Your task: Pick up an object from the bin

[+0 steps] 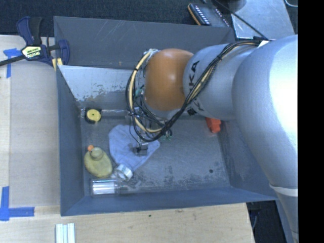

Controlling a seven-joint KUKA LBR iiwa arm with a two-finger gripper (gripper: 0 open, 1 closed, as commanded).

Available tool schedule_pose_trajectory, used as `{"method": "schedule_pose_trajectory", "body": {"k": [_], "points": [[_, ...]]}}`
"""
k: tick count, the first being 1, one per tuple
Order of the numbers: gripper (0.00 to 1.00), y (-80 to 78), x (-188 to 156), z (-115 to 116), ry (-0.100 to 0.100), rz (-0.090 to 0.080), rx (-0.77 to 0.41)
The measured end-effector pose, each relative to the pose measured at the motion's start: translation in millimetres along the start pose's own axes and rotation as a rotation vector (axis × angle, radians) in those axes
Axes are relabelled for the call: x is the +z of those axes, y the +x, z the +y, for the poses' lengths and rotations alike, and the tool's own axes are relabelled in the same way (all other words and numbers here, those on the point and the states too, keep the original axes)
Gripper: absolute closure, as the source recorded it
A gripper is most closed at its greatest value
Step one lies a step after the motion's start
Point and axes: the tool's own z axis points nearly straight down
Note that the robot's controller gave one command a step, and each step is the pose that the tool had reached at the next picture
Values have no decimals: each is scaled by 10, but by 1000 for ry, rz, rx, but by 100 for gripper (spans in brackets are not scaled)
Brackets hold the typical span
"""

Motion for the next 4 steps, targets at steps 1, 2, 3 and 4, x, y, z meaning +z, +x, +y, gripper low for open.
{"method": "schedule_pose_trajectory", "body": {"k": [1, 2, 3, 4], "points": [[0, -147, -27, 190, 4, -22, -385], [100, -21, -23, -1, -1, -6, 1], [100, -21, -23, -1, -1, -6, 0], [100, -16, -49, -1, -1, -7, 0]]}}
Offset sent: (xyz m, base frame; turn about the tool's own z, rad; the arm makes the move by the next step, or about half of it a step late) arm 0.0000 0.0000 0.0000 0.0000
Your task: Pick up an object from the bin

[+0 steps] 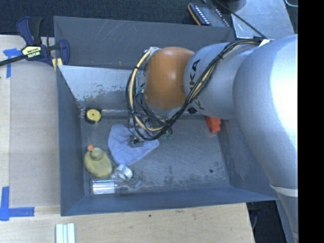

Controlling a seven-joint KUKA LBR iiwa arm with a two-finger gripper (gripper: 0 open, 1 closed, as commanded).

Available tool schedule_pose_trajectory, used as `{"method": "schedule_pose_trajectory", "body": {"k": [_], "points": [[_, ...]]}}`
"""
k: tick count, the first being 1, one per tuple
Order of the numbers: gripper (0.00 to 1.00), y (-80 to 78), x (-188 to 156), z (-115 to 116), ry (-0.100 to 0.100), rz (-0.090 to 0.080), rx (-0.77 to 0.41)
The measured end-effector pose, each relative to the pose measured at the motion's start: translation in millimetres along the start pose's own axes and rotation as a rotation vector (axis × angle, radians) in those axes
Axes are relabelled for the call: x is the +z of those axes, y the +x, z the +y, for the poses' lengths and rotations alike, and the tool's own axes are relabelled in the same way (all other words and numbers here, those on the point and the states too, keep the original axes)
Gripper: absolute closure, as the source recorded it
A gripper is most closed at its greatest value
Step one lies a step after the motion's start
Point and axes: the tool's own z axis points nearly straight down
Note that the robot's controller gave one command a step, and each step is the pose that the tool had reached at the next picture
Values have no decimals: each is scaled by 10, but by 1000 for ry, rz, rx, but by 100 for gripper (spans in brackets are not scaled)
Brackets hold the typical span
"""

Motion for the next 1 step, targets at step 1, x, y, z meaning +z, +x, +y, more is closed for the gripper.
{"method": "schedule_pose_trajectory", "body": {"k": [1], "points": [[100, 17, -106, -1, 0, 6, 0]]}}
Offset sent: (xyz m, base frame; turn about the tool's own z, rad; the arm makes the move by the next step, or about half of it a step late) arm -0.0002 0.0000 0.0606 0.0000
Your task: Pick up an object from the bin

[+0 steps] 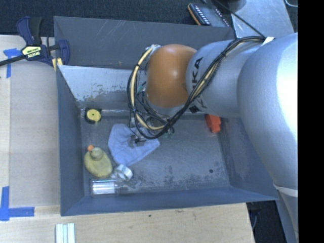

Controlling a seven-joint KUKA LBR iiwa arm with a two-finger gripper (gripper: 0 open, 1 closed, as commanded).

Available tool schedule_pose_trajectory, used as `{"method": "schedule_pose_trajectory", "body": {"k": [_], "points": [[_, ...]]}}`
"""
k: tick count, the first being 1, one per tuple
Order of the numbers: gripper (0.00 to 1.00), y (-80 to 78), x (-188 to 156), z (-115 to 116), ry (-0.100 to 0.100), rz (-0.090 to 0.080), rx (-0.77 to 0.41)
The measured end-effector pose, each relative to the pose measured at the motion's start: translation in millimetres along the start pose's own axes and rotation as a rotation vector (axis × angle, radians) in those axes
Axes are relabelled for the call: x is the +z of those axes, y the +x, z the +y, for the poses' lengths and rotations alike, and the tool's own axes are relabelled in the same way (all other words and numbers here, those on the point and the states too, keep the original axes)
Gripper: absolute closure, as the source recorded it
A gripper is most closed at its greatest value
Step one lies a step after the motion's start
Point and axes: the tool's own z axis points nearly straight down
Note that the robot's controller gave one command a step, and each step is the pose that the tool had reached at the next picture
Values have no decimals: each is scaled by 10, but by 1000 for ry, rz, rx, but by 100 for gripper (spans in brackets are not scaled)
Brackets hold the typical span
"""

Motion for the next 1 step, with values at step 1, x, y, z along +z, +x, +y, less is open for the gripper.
{"method": "schedule_pose_trajectory", "body": {"k": [1], "points": [[100, 0, -213, 0, 0, -1, 0]]}}
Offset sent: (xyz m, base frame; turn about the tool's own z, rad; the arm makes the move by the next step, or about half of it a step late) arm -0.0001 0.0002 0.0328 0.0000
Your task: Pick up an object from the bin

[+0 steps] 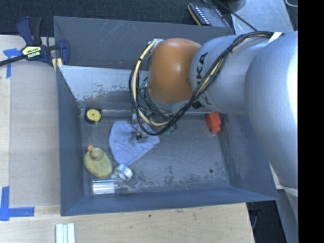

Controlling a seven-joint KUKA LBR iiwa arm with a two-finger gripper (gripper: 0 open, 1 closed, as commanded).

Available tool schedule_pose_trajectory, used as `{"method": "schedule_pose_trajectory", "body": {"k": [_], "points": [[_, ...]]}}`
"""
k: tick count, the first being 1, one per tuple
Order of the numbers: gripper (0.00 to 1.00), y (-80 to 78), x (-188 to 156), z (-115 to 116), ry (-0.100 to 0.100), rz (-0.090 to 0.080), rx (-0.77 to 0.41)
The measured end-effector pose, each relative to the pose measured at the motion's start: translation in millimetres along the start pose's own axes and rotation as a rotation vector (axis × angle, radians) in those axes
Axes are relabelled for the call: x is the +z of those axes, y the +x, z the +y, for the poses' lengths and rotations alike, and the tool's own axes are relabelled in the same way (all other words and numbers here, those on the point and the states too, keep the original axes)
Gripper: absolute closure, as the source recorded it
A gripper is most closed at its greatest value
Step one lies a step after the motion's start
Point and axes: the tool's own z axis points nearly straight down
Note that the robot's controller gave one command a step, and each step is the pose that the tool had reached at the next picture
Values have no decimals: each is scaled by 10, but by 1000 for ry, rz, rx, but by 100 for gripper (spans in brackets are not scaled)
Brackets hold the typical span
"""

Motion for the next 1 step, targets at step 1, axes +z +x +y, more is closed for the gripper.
{"method": "schedule_pose_trajectory", "body": {"k": [1], "points": [[100, -20, -153, 1, 0, -7, 0]]}}
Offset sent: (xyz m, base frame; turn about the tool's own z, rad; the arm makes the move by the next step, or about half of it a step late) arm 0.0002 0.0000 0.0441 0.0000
